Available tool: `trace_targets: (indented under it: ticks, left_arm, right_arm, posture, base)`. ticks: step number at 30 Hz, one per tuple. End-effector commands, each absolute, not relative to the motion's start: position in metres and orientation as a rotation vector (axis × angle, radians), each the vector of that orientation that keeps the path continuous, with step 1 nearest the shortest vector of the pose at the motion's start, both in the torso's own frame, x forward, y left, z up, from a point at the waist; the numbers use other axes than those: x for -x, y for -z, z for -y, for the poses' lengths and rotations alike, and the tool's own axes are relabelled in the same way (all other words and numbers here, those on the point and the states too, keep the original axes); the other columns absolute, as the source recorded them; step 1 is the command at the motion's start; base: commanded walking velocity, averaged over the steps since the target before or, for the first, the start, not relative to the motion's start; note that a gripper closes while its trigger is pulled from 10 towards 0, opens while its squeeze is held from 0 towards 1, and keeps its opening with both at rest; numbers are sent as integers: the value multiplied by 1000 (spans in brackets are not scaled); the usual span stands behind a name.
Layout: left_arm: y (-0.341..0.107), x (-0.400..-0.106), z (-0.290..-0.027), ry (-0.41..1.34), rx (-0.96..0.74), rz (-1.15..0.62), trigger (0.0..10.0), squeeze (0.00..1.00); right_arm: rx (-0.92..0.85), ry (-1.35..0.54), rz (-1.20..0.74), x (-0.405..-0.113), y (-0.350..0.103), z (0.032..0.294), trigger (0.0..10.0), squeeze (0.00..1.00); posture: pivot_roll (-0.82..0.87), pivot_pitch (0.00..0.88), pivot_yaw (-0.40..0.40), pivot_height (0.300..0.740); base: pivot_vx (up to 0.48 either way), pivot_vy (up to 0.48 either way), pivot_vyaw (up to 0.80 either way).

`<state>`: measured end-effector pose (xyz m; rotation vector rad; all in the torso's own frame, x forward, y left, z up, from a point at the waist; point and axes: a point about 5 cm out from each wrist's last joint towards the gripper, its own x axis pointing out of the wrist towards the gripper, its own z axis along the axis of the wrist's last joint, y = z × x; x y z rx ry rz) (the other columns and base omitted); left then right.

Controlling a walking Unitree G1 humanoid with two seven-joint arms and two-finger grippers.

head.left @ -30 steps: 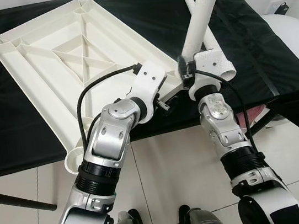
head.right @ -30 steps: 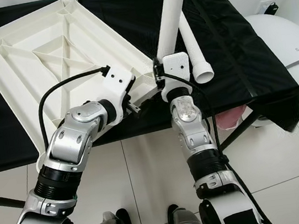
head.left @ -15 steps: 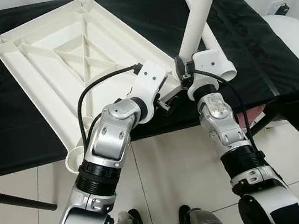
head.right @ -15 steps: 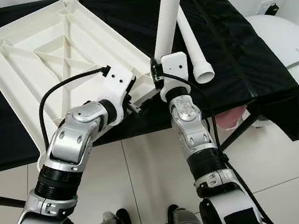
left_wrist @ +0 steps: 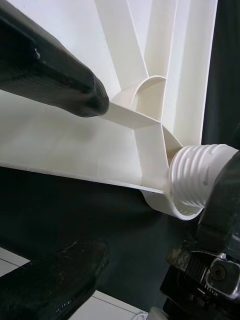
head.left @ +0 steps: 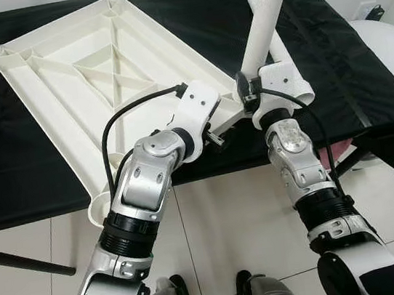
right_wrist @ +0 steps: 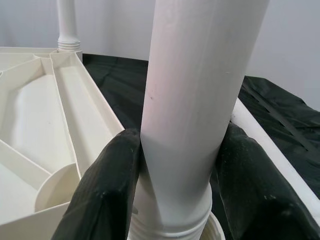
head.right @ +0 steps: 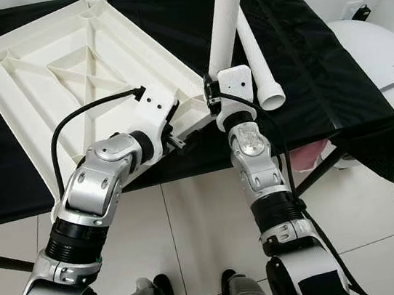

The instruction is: Building children table

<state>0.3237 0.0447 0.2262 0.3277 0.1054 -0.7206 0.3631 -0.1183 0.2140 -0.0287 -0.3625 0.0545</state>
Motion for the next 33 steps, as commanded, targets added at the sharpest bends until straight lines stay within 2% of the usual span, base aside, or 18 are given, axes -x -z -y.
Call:
trace_targets:
  ticks: [1, 17, 33]
  left_arm:
    - [-229, -324, -44, 671, -342, -88, 10000, 0]
    - [-229, -325, -44, 674, -345, -87, 10000, 0]
    - [-230, -325, -44, 670, -346, -85, 10000, 0]
  right_arm:
    - [35, -14, 274, -363, -193, 128, 10000, 0]
    - [35, 18, 274, -360, -191, 135, 10000, 0]
    - [19, -9, 249, -356, -184, 129, 10000, 0]
  posture:
    - [-65, 212, -5, 740]
    - [-70, 213, 1, 740]
    - [-68, 211, -1, 740]
  base:
    - [0, 0, 0]
    - [0, 0, 0]
    - [0, 0, 0]
